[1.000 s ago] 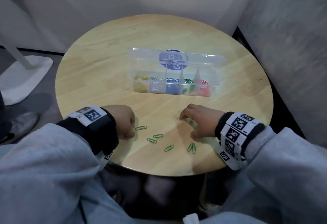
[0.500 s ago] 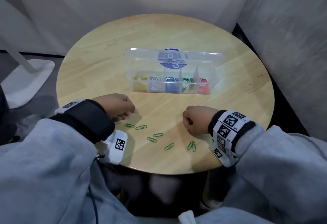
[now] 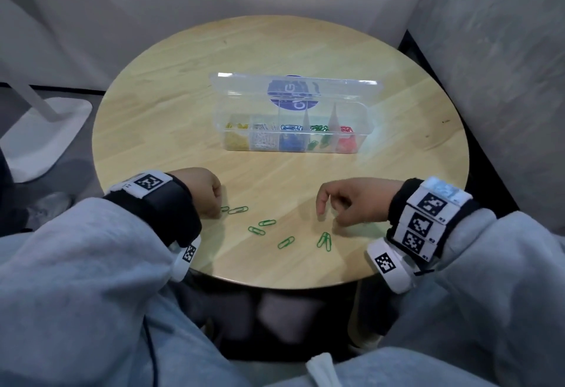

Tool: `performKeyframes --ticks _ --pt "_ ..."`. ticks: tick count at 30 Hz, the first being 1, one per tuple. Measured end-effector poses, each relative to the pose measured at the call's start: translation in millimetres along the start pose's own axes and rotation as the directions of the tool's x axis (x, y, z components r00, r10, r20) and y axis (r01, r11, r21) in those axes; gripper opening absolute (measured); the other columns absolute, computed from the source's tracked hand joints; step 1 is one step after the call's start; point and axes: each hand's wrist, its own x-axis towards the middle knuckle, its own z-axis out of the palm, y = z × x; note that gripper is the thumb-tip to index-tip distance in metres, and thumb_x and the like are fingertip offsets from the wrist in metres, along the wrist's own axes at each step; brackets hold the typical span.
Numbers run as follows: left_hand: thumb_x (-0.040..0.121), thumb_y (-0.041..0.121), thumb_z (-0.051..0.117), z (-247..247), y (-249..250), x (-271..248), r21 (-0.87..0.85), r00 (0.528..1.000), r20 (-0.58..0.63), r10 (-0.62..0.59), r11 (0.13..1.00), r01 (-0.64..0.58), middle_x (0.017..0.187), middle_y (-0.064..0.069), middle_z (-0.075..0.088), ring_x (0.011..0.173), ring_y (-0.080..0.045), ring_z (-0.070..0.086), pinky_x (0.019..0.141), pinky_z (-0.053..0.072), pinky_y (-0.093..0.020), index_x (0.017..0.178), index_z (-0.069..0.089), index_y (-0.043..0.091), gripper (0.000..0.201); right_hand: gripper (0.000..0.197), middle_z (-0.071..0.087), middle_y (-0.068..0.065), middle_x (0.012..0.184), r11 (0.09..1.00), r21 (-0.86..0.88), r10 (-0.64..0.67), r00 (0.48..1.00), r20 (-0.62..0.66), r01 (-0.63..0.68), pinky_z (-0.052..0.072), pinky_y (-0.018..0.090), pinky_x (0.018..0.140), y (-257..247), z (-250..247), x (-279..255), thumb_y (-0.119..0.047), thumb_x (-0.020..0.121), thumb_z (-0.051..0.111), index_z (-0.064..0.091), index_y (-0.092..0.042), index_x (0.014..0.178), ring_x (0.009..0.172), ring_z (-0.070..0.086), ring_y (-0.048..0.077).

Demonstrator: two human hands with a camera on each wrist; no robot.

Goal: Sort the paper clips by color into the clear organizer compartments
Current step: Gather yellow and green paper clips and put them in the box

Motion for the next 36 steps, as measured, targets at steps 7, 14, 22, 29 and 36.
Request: performKeyframes --ticks 7,14,22,29,36 --pt "0.085 -0.009 0.049 -9 3 -1 -0.726 0.984 0.116 0.134 0.687 -0.008 0.064 -0.008 0.051 0.050 -0.013 0.051 0.040 0.040 -0.015 0.060 0.041 0.012 0.033 0.030 0.042 -0.007 0.082 0.916 -0.392 -0.048 0.994 0.102 0.085 0.044 0.032 0.074 -8 20 14 -0.011 0.077 0.065 0.061 -0.024 0.103 0.064 0.042 0.005" --pt "0.054 0.000 0.040 -21 4 -10 -0.988 0.981 0.022 0.191 0.155 -0.008 0.052 -0.006 0.053 0.039 -0.011 0.046 0.037 0.037 -0.012 0.056 0.043 0.015 0.015 0.008 0.037 -0.012 0.078 0.864 -0.494 -0.064 0.994 0.085 0.098 0.045 0.031 0.071 -10 23 18 -0.017 0.080 0.064 0.062 -0.023 0.084 0.065 0.040 0.002" --pt "0.083 0.011 0.059 -11 10 2 -0.775 0.997 0.020 0.075 0.632 -0.032 0.055 0.000 0.040 0.045 -0.013 0.030 0.044 0.022 -0.018 0.064 0.039 0.017 0.028 0.003 0.054 -0.011 0.078 0.934 -0.356 -0.013 1.000 0.003 0.014 0.045 0.026 0.071 -6 20 15 -0.019 0.084 0.062 0.062 -0.018 0.081 0.068 0.049 0.007" --pt "0.073 0.028 0.073 -1 20 -1 -0.032 0.999 -0.024 0.020 0.999 -0.021 0.077 0.005 0.059 0.078 -0.016 0.055 0.067 0.040 -0.023 0.075 0.060 0.022 0.015 0.023 0.056 0.005 0.065 0.859 0.511 0.165 0.935 -0.315 0.021 0.046 0.020 0.054 24 -29 -6 -0.001 0.085 0.061 0.052 -0.012 0.068 0.057 0.052 0.015" --pt "0.074 0.025 0.071 3 28 5 0.019 0.999 0.009 0.031 0.999 -0.031 0.074 0.006 0.062 0.075 -0.015 0.057 0.067 0.044 -0.023 0.071 0.063 0.021 0.009 0.021 0.060 0.001 0.056 0.437 0.880 0.264 0.909 -0.321 0.184 0.047 0.012 0.043 36 -38 -13 0.006 0.093 0.042 0.058 -0.006 0.086 0.043 0.055 0.005"
